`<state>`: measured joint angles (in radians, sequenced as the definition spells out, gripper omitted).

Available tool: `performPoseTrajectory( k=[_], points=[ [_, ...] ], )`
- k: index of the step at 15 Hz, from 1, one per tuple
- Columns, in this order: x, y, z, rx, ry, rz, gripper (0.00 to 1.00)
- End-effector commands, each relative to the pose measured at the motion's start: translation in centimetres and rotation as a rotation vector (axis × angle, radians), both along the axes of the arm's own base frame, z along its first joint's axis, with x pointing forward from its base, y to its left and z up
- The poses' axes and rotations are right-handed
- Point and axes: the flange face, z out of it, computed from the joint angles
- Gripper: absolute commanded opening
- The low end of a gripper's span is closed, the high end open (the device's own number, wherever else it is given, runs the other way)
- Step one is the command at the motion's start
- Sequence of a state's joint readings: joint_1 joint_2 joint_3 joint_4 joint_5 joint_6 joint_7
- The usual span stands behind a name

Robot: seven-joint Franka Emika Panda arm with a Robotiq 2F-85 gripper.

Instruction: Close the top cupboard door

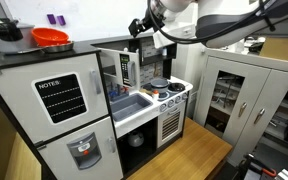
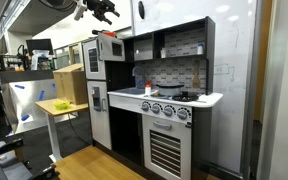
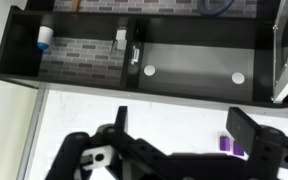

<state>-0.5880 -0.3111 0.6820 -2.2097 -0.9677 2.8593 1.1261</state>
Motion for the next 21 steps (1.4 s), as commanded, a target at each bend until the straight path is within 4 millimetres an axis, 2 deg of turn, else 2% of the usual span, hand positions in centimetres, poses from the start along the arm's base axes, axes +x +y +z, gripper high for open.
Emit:
performPoseTrajectory(
  k=[1,3,6,8,11,15,21],
  points=[
    [-1.3,1.2,2.0,-0.002,-0.016,0.008,1.00],
    [-2.2,2.9,2.4,0.037,0.016,0.069,1.00],
    [-3.3,5.5,1.5,0.115,0.134,0.181,1.00],
    [-4.4,6.0,1.1,0.132,0.234,0.207,1.00],
    [-5.4,4.8,1.4,0.111,0.336,0.176,1.00],
    [-4.1,2.7,0.4,0.075,0.407,0.153,1.00],
    [-2.1,3.4,-2.8,0.073,0.478,0.219,1.00]
  ],
)
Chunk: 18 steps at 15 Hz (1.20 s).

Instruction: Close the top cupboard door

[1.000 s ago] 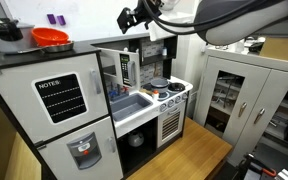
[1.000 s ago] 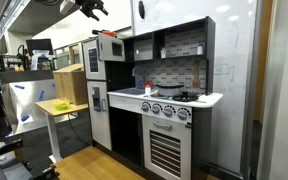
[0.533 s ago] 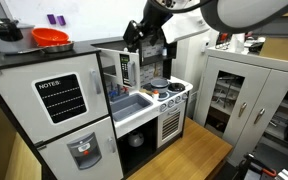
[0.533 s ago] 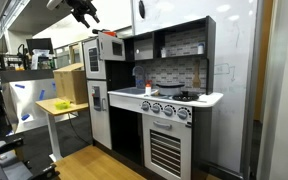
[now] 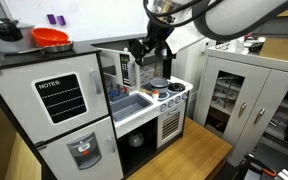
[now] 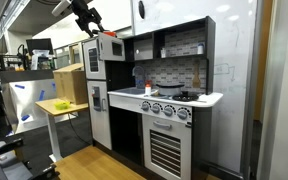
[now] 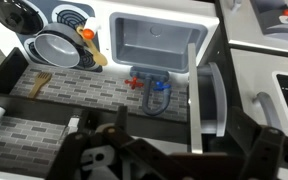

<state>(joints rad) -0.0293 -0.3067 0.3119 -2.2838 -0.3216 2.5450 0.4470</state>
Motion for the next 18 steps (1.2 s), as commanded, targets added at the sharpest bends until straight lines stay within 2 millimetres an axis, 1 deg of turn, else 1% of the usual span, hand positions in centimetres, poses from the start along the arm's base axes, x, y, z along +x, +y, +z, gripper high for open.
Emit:
performPoseTrajectory(
  k=[1,4,8,9,10,12,14,18],
  points=[
    [1.5,0.4,-0.8,0.007,0.017,0.038,1.00],
    [2.8,-1.0,-0.6,-0.089,-0.097,-0.022,1.00],
    [4.8,-4.0,0.9,-0.171,-0.285,-0.165,1.00],
    [5.5,-4.7,1.0,-0.191,-0.322,-0.206,1.00],
    [5.9,-4.8,0.7,-0.194,-0.332,-0.230,1.00],
    [6.3,-4.6,-0.1,-0.157,-0.297,-0.256,1.00],
    [6.2,-4.3,-0.7,-0.116,-0.253,-0.251,1.00],
    [5.2,-4.3,-0.3,-0.058,-0.155,-0.305,1.00]
  ],
)
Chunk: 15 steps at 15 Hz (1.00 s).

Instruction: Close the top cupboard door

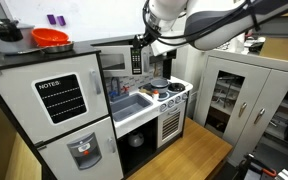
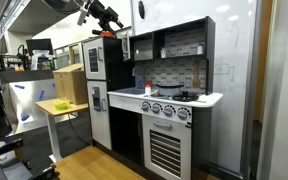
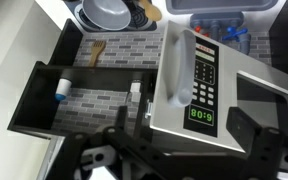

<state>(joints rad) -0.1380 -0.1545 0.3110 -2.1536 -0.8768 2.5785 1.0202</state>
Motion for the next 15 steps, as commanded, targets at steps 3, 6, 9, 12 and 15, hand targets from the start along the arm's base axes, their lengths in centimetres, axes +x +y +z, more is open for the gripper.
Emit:
performPoseTrajectory(
  k=[3,6,9,12,15],
  points=[
    [-1.3,0.1,1.1,0.078,0.149,-0.037,1.00],
    [-1.7,0.5,1.8,0.145,0.218,0.000,1.00],
    [-1.3,0.8,2.4,0.200,0.278,0.032,1.00],
    [-0.3,0.5,2.2,0.223,0.338,0.018,1.00],
    [0.8,0.4,1.9,0.221,0.374,-0.012,1.00]
  ],
)
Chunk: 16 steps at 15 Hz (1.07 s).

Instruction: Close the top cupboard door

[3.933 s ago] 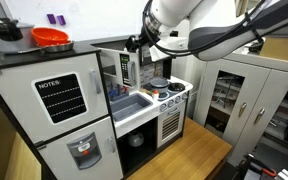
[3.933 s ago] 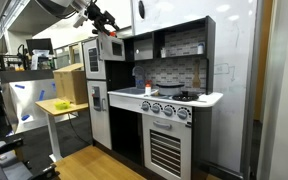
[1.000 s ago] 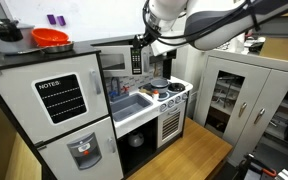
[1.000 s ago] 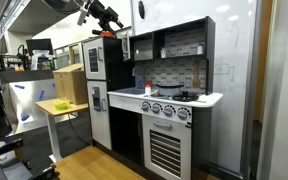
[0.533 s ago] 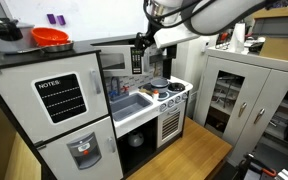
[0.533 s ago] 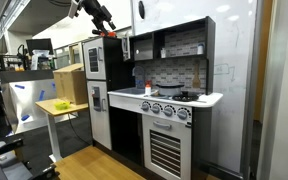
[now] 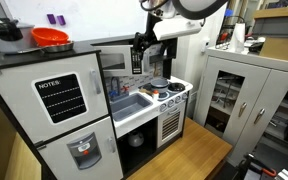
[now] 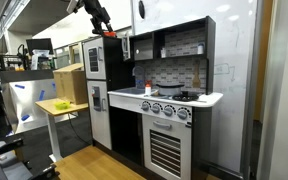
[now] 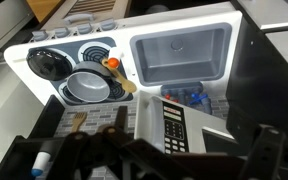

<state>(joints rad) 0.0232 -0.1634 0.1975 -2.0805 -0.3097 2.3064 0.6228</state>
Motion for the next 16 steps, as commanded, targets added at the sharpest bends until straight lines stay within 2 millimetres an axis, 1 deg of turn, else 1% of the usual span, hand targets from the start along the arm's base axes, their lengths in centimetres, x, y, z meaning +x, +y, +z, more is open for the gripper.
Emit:
performPoseTrajectory(
  k=[1,2,3,6,9,16],
  points=[
    [1.7,0.3,0.2,0.011,0.043,0.003,1.00],
    [1.6,0.6,0.4,0.024,0.031,0.025,1.00],
    [1.2,0.2,-0.1,0.006,0.017,-0.001,1.00],
    [1.2,0.7,0.1,0.013,0.015,0.010,1.00],
    [1.3,0.7,0.1,0.013,0.015,0.008,1.00],
    [3.4,0.0,0.3,0.019,0.034,-0.013,1.00]
  ],
)
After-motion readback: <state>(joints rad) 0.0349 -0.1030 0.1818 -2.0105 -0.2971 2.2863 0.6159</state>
